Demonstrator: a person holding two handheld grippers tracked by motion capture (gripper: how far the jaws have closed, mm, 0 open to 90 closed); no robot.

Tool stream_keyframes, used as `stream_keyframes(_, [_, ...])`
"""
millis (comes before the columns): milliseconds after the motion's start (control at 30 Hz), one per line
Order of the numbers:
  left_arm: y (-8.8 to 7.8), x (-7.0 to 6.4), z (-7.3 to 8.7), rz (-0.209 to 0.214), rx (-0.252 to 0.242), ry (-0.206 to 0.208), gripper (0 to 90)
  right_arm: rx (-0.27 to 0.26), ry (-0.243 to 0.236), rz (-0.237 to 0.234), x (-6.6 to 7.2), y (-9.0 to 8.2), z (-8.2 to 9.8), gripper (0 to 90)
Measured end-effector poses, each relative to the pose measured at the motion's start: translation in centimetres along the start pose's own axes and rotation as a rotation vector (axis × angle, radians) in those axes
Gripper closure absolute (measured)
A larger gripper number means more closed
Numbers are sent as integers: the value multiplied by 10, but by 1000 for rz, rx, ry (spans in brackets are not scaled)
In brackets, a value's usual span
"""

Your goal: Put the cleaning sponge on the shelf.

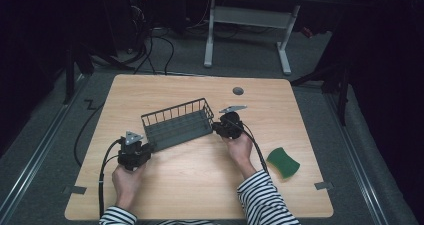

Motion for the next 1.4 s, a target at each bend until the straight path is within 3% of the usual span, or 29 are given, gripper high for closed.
stream_keyframes(300, [-1,-2,2,3,13,28,851,8,-18,-1,1,-1,1,865])
stream_keyframes(467, [-5,-10,5,28,27,49,853,23,-17,0,0,-7,6,866])
stream_keyframes(633, [-9,-21,9,42,34,83,854,54,-47,15,1,-16,12,866])
stream_keyframes(833, [-12,-37,14,67,42,84,851,74,-56,30,-1,-29,25,868])
stream_keyframes(900, [-13,-41,16,66,43,89,852,101,-92,66,-2,-36,33,896])
stream_keyframes(1067, [-14,-48,18,71,37,97,852,103,-79,68,-7,-44,42,900])
stream_keyframes(1167, [-14,-50,18,73,40,106,854,76,-81,53,-6,-48,38,900])
stream_keyframes(1400, [-15,-50,20,95,37,102,847,81,-65,32,-2,-43,41,885])
Point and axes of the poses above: each handheld gripper's, and its own axes: y roughly forward along the jaws, z roughly out of its underside, x roughly to its left, the point moved 5 cm from there along y, roughly forward along the jaws
